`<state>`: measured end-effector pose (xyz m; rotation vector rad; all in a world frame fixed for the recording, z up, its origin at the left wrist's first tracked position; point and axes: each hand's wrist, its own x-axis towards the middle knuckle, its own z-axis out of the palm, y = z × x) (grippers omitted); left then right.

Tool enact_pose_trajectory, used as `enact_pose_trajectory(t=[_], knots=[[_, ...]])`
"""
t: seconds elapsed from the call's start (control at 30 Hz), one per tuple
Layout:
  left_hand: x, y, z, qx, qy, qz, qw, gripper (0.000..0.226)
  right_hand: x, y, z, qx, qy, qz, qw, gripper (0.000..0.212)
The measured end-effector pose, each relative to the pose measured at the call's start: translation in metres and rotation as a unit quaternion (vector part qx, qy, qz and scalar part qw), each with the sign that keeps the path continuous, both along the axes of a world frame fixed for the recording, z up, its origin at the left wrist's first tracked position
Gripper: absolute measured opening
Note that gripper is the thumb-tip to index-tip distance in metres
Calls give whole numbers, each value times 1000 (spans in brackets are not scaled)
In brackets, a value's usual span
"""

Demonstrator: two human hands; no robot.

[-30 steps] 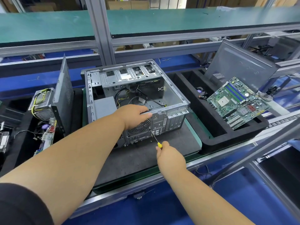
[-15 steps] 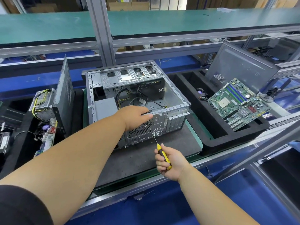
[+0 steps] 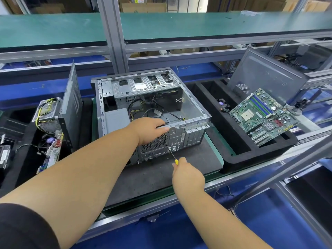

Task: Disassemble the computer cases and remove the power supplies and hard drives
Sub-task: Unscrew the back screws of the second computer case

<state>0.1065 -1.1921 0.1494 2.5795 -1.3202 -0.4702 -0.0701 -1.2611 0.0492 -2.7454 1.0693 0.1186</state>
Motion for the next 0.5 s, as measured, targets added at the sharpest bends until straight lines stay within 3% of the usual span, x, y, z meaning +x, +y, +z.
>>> enact_pose_trajectory(t=[0.07,0.1,0.13,0.17,0.23,0.27,0.3,0.33,0.4,0.5], knots=[[0,0,0,-1,0,0,1000,42,-2,-9,-4,135,-64,-33,988,31],[0,-1,-1,0,0,0,1000,42,-2,-15,-5,276,-124,-75,950,34],[0,-1,-1,1,-1,-1,1000,42,-3,-20,-4,436,-175,-138,872,36],[1,-1,-1,3,-3,-2,1000,43,-5,-24,-2,579,-196,-198,766,37],[2,0,-1,7,-4,-5,1000,43,-11,-30,1,748,-209,-248,578,40],[2,0,-1,8,-3,-7,1000,43,-13,-32,1,792,-211,-251,515,40],[3,0,-1,7,-2,-8,1000,43,-15,-34,1,819,-211,-243,476,38],[3,0,-1,7,-2,-8,1000,43,-16,-34,0,835,-210,-231,453,35],[3,-1,-2,6,-1,-8,1000,42,-16,-29,1,845,-208,-209,446,32],[4,-1,-2,5,0,-8,1000,41,-13,-23,-1,806,-215,-221,506,40]])
